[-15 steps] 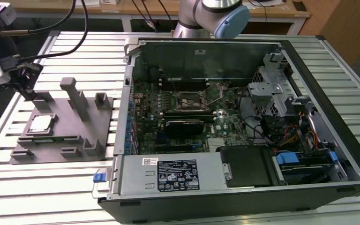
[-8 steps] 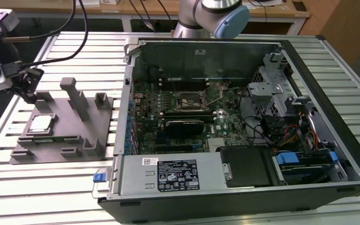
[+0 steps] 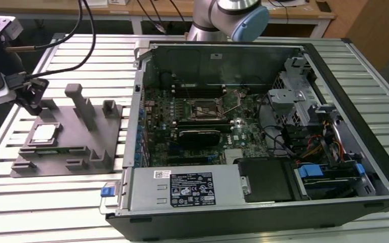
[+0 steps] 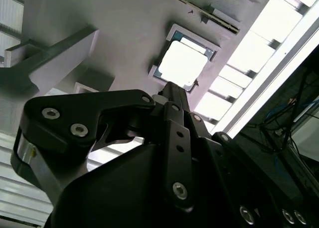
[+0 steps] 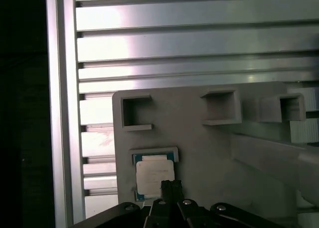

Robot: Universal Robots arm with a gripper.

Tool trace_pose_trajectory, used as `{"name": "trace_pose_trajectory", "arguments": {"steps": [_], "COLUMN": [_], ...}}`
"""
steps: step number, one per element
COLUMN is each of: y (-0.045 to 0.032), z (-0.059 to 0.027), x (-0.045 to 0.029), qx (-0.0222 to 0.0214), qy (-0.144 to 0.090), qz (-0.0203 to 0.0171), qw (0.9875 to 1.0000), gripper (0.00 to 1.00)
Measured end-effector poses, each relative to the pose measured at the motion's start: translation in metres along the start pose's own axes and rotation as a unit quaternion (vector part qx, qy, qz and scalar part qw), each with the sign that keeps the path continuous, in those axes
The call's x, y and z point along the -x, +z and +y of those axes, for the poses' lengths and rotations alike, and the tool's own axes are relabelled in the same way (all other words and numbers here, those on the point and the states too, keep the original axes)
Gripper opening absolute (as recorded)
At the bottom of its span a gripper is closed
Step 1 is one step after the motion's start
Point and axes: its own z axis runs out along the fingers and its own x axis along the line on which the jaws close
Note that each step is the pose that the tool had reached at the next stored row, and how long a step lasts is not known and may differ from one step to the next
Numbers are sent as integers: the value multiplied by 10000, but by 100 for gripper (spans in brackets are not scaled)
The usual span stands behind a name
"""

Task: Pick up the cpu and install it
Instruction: 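Pick up the cpu and move it towards the insertion slot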

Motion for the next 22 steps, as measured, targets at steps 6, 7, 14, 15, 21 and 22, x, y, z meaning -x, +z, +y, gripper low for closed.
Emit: {"name": "trace_pose_trajectory", "arguments": {"steps": [6, 7, 14, 15, 21, 22], "y": [86, 97, 176, 187, 267, 279], "z": [-5, -7, -31, -36, -62, -66], "x": [-11, -14, -37, -40, -55, -56], "qx": [0, 0, 0, 0, -1, 0], "qy": [1, 1, 1, 0, -2, -3], "qz": [5, 6, 5, 5, 7, 7], "qw": [10000, 10000, 10000, 10000, 10000, 10000], "gripper": [11, 11, 11, 11, 11, 11]}}
